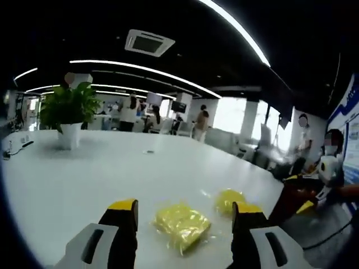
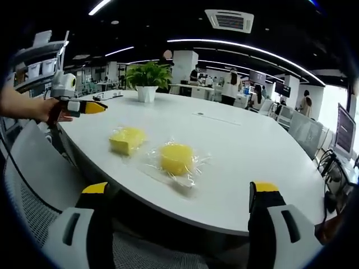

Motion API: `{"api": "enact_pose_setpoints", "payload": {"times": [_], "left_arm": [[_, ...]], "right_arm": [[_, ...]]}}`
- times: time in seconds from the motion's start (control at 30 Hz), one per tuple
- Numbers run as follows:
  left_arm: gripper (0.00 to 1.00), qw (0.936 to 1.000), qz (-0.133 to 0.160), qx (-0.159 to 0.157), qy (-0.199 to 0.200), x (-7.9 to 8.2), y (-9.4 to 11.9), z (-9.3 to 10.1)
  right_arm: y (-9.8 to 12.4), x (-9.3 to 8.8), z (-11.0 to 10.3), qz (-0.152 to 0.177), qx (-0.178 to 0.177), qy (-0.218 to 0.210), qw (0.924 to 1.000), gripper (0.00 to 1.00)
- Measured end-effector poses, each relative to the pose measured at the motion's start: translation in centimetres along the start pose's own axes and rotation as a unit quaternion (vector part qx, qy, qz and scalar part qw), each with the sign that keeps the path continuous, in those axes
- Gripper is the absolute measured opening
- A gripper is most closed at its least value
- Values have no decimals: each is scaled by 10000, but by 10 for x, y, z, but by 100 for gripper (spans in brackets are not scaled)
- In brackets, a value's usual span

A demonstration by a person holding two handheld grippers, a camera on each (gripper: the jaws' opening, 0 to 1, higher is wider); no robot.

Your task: Compare the silicone blocks by pressing each to a similar depth, holding the contact briefly, and releasing to observe deformation and rebound differences across the visible hardness samples.

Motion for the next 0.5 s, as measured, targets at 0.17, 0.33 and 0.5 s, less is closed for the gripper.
{"api": "enact_pose_setpoints", "payload": {"times": [0.17, 0.33, 0.5], "left_arm": [[68, 9995, -170, -105, -229, -6, 7, 9], [68, 9972, -293, -201, -664, -9, 10, 18], [72, 9962, -423, -344, -680, -12, 13, 26]], "right_arm": [[0, 0, 0, -2, 37, -36, 10000, 96], [0, 0, 0, -12, 35, -34, 10000, 96], [0, -1, -1, -39, 46, -27, 10000, 96]]}}
Point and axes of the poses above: the point that each gripper's makers call its tool centre point, and the gripper's own axes: y roughly backward along the fingers, z roughly to its right, x roughly out of its top, the point moved 10 cm from there along y, roughly backward along the fingers, and after that the axes turned 2 degrees about x, right-handed, at the moved point
